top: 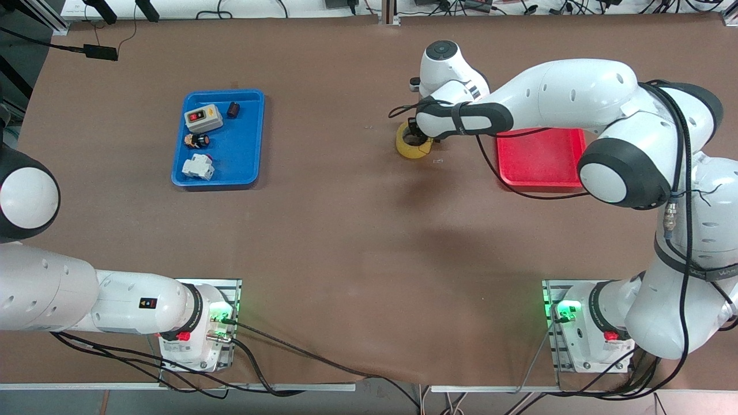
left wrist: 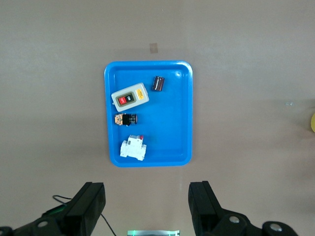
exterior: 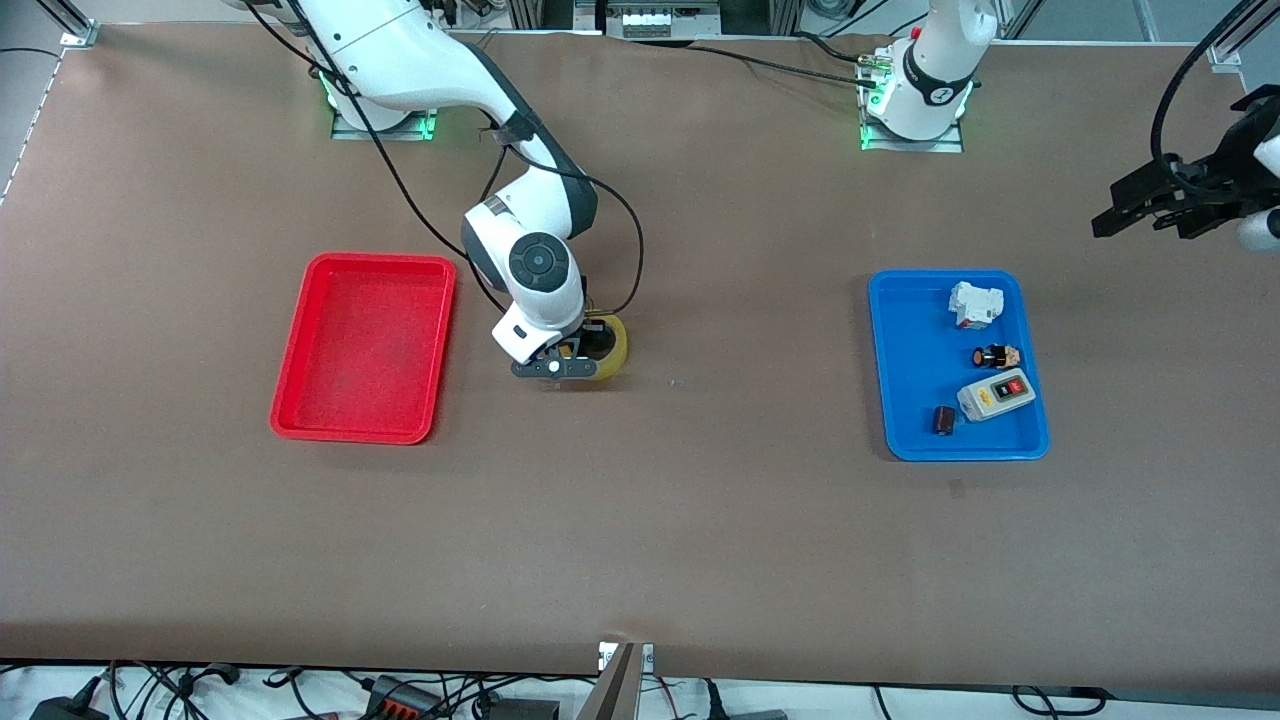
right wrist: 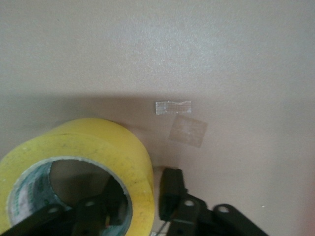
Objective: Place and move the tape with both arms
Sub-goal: 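Carry the tape with the right gripper into the red tray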
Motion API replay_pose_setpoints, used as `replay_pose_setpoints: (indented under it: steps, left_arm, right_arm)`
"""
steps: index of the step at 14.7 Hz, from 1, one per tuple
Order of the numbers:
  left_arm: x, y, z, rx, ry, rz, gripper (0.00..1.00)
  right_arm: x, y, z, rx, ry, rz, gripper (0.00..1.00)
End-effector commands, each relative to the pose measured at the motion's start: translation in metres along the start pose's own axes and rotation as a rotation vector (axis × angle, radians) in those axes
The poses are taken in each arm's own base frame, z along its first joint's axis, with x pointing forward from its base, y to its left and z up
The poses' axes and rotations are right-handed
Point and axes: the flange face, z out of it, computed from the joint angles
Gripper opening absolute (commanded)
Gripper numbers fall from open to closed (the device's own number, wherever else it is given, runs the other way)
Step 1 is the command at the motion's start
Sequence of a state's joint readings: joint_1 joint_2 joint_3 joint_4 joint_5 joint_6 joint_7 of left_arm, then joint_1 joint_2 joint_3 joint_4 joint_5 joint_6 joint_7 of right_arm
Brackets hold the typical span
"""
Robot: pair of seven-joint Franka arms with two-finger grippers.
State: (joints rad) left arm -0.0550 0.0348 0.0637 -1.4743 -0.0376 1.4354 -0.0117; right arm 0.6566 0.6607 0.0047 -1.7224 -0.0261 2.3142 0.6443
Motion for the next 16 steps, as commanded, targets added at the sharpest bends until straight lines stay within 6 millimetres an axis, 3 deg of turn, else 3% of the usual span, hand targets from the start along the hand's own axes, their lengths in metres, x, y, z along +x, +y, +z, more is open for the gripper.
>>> replay_pose_setpoints:
  steps: [1, 2, 4, 9, 13, 16]
  left_arm:
    - [0.006, -0.003, 0.006, 0.004, 0.023, 0.019, 1.00]
    - [0.009, -0.004, 0.011, 0.005, 0.028, 0.019, 1.00]
    - [0.014, -0.005, 0.021, 0.007, 0.045, 0.016, 1.00]
    - [0.015, -0.008, 0.026, 0.041, 0.043, 0.018, 1.00]
    - [0.013, -0.004, 0.019, 0.042, 0.057, 0.025, 1.00]
    - [0.003, 0.002, 0.007, 0.039, 0.067, 0.035, 1.00]
  right_arm:
    - [-0.003, 0.009, -0.040, -0.013, 0.001, -0.020, 0.04]
    - [-0.002, 0.018, -0.055, -0.010, 0.005, -0.016, 0.03]
    - [0.006, 0.067, -0.083, 0.001, 0.017, 0.001, 0.03]
    - [0.013, 0.233, -0.093, 0.004, -0.024, -0.049, 0.04]
    - [0.003, 0.317, -0.063, 0.019, -0.029, -0.075, 0.04]
    - [-0.008, 0.346, -0.029, 0.024, -0.024, -0.042, 0.04]
